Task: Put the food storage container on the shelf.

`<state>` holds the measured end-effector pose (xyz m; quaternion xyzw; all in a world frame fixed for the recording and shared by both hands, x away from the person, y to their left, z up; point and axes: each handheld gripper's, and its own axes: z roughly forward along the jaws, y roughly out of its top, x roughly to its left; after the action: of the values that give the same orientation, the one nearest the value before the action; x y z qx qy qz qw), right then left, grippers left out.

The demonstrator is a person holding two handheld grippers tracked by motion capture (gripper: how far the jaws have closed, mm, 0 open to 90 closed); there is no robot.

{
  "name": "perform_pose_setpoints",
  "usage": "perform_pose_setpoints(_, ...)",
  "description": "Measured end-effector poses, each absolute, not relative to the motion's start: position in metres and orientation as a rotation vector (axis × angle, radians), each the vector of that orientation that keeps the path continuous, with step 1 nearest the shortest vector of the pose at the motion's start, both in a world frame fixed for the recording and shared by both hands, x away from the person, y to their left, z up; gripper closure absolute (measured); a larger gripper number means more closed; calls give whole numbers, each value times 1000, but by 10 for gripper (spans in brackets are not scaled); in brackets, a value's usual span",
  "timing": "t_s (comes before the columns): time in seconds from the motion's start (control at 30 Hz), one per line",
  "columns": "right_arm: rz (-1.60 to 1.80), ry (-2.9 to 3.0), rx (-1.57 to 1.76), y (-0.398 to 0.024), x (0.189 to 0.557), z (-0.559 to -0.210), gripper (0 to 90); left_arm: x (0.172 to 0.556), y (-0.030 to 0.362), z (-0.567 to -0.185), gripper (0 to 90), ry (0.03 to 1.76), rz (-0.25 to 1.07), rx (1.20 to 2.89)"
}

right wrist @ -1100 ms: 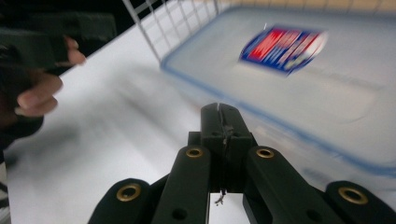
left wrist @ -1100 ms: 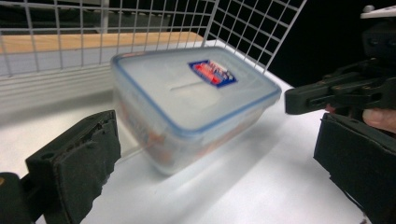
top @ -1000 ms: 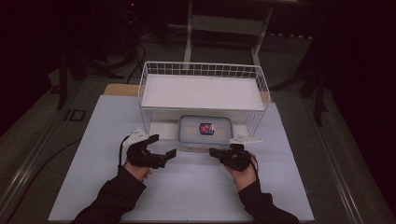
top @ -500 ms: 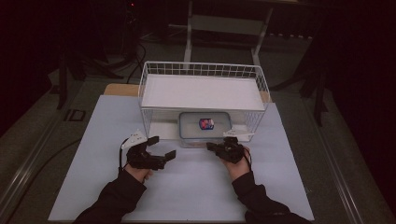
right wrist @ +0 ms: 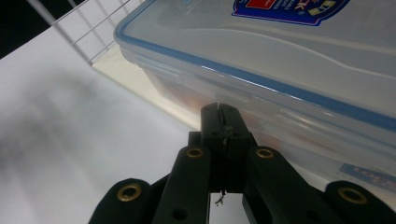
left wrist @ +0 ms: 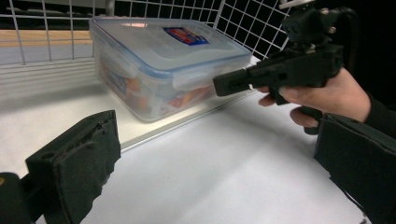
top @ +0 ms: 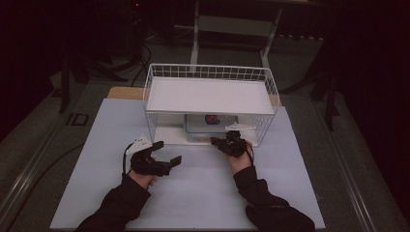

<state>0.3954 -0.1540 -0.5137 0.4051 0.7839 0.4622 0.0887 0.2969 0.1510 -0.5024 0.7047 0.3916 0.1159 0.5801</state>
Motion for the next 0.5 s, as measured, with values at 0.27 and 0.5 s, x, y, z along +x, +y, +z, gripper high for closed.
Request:
perform_pose_setpoints(0.27, 1370, 2302, 1231, -153, 411, -513, 899, 297, 152, -502, 5, 916, 276, 1644)
perform_pose_setpoints(0.5, 1372, 2315, 1205, -144, 413, -515, 898, 297, 152, -503, 5, 915, 277, 1646)
